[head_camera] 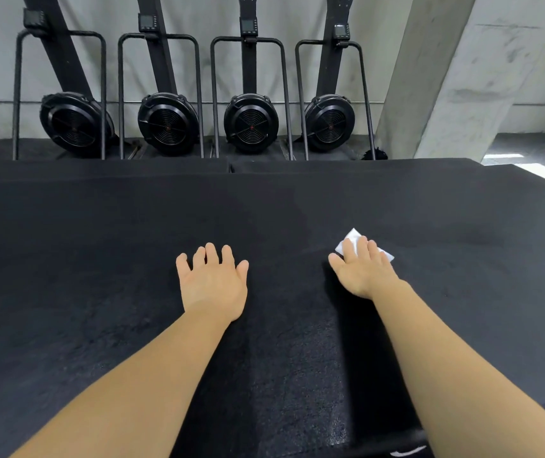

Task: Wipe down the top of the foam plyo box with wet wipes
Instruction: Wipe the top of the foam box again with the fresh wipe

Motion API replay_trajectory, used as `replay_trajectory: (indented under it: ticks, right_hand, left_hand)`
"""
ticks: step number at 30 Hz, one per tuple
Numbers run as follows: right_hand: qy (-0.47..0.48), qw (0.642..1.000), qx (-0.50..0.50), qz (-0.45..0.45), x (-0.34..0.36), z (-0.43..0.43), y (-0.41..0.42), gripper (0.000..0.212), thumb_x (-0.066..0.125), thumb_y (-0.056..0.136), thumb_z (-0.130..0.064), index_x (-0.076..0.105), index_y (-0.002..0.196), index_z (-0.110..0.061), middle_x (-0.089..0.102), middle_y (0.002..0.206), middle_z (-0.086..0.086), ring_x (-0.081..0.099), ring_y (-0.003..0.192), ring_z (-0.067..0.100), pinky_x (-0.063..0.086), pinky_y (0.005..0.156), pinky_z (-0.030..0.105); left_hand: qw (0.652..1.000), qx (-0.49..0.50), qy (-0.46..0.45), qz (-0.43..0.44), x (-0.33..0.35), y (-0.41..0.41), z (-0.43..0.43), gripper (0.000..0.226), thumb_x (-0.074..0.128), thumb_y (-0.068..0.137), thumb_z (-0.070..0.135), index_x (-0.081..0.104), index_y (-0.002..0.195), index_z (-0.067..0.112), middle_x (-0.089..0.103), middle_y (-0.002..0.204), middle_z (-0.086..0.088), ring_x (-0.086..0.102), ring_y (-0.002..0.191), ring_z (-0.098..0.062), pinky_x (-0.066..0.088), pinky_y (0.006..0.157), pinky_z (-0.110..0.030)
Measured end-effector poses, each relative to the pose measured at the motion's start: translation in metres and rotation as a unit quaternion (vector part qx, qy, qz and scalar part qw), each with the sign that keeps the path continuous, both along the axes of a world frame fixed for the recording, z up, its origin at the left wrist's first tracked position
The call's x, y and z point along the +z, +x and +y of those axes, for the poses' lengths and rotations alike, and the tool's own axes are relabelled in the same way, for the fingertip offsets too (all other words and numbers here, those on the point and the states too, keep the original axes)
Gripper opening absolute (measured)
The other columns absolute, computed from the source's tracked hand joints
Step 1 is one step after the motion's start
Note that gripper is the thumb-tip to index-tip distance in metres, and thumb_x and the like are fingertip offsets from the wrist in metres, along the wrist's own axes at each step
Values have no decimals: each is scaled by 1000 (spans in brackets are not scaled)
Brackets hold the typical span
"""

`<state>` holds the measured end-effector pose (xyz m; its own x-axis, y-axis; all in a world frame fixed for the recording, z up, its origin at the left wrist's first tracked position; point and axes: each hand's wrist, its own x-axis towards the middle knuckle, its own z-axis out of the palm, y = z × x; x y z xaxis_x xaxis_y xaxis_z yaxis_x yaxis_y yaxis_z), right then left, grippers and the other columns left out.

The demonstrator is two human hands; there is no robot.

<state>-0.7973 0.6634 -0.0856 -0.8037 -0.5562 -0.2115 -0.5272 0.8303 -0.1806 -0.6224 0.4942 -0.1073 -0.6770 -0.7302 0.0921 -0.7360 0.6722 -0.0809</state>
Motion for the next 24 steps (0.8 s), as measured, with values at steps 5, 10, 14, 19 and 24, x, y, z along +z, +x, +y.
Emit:
replay_trajectory:
  ticks: [5, 10, 14, 19, 24]
  right_hand:
    - [-1, 1000, 25, 18, 0, -31, 38, 66, 18, 102, -52, 18, 154, -13, 17, 158, 11, 13, 145, 28, 13, 120, 42]
    - [-37, 993, 100, -45, 3, -67, 91, 65, 13, 103, -49, 8, 158, -15, 0, 164, 9, -3, 150, 25, 3, 122, 41]
    - [-78, 978, 129, -143, 9, -82, 107, 60, 10, 106, -45, -1, 160, -21, -17, 165, 3, -21, 150, 17, -9, 121, 36]
    - [-43, 980, 162, -108, 9, -82, 84, 56, 12, 107, -41, -1, 159, -25, -16, 165, 1, -18, 151, 17, -7, 122, 37]
    - [-43, 989, 132, -55, 7, -65, 38, 47, 19, 105, -31, 22, 151, -23, 6, 162, 7, 4, 149, 23, 7, 121, 40]
  left_hand:
    - [1000, -5, -10, -28, 0, -1, 0, 60, 4, 101, 45, 10, 154, 18, 15, 160, -10, 13, 147, -28, 0, 116, -52]
    - [999, -12, -15, -32, 5, -1, 4, 57, 18, 101, 41, 14, 152, 16, 20, 158, -11, 16, 146, -29, 1, 117, -53]
    - [998, -17, -20, -52, 6, 2, 3, 79, 49, 89, 39, 8, 153, 15, 18, 157, -12, 15, 146, -29, 1, 116, -55]
    - [999, -19, -31, -31, 5, -1, 4, 57, 28, 98, 39, 18, 150, 15, 25, 155, -11, 21, 143, -29, 0, 115, -57]
    - [999, -15, -38, -34, 3, -2, 4, 57, 8, 101, 41, 19, 151, 16, 28, 154, -11, 24, 142, -29, 0, 115, -58]
